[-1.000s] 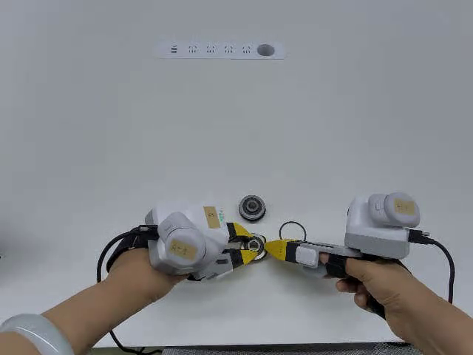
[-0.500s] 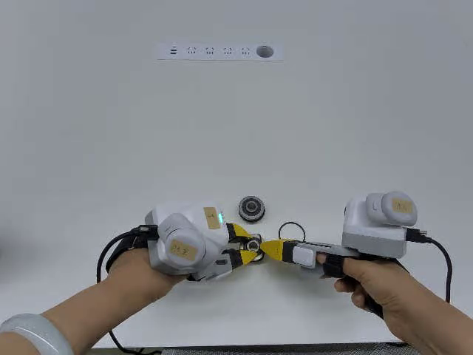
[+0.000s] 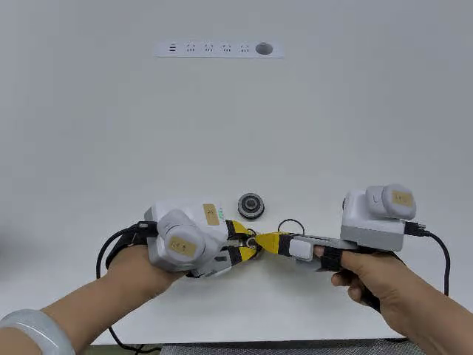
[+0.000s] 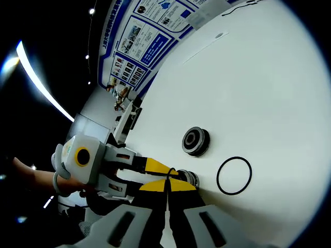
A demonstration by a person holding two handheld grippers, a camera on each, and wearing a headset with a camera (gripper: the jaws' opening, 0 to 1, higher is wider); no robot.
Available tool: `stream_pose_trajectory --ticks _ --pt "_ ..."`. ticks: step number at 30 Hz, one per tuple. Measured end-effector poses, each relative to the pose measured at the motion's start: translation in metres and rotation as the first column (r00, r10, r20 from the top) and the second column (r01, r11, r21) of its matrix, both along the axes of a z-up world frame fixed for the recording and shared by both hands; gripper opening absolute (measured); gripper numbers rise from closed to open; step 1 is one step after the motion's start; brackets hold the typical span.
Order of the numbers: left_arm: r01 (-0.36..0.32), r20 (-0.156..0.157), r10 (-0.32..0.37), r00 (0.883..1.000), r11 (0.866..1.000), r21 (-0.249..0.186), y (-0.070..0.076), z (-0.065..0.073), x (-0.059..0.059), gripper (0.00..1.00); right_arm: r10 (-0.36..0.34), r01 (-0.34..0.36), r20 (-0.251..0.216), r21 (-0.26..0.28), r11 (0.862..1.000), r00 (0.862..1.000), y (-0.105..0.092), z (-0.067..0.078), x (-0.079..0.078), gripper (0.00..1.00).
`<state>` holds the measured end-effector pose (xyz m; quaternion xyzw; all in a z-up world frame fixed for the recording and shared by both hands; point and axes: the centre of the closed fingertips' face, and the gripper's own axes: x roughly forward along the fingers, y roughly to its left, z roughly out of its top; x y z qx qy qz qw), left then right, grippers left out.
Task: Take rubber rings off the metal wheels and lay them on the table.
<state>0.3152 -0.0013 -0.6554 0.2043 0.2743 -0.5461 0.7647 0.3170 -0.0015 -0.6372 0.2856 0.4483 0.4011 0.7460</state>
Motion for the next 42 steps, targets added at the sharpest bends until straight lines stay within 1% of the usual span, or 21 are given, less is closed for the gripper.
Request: stream_pose_trajectory --ticks 10,11,13,15,16,18,22,25,27,29,34,42 --pt "-0.006 -0.001 0.006 1.000 1.000 -0.005 -0.001 0.002 -0.001 0.14 -0.008 0.008 -0.009 -0.021 1.000 1.000 -0.005 -0.007 -0.001 0.02" --pt "-0.011 -0.009 0.010 1.000 1.000 -0.012 -0.002 0.002 -0.001 0.15 -0.009 0.009 -0.011 -0.021 1.000 1.000 -0.005 -0.007 -0.001 0.02" --pt "-0.016 -0.005 0.015 1.000 1.000 -0.018 -0.001 0.003 0.000 0.17 -0.010 0.010 -0.010 -0.023 1.000 1.000 -0.006 -0.008 -0.001 0.02" --pt "-0.016 -0.012 0.016 1.000 1.000 -0.020 0.000 0.003 -0.001 0.18 -0.012 0.012 -0.011 -0.025 1.000 1.000 -0.006 -0.008 -0.001 0.02" --pt "-0.018 -0.013 0.017 1.000 0.999 -0.030 0.000 0.005 -0.001 0.19 -0.013 0.013 -0.010 -0.028 1.000 1.000 -0.007 -0.009 -0.001 0.02" --pt "-0.016 -0.015 0.015 1.000 0.999 -0.035 0.000 0.006 -0.003 0.20 -0.016 0.016 -0.012 -0.028 0.999 1.000 -0.007 -0.009 -0.001 0.02" --pt "-0.016 -0.011 0.016 1.000 0.999 -0.037 0.003 0.007 -0.004 0.22 -0.013 0.013 -0.012 -0.028 1.000 1.000 -0.007 -0.009 0.000 0.02" --pt "-0.029 -0.003 0.029 1.000 0.999 -0.034 0.007 0.006 -0.004 0.27 -0.012 0.011 -0.014 -0.025 1.000 1.000 -0.007 -0.008 -0.001 0.02" --pt "-0.037 0.010 0.037 0.999 0.998 -0.042 0.009 0.008 -0.003 0.32 -0.011 0.010 -0.012 -0.025 1.000 1.000 -0.007 -0.008 -0.001 0.02" --pt "-0.044 0.008 0.044 0.999 0.998 -0.042 0.010 0.007 -0.003 0.34 -0.009 0.009 -0.012 -0.022 1.000 1.000 -0.006 -0.007 -0.002 0.02" --pt "-0.056 0.011 0.056 0.998 0.998 -0.039 0.016 0.006 -0.001 0.36 -0.006 0.006 -0.011 -0.017 1.000 1.000 -0.004 -0.004 -0.004 0.02" --pt "-0.069 0.013 0.070 0.997 0.996 -0.054 0.019 0.008 0.000 0.41 -0.008 0.008 -0.006 0.001 1.000 1.000 -0.002 0.003 -0.006 0.02"
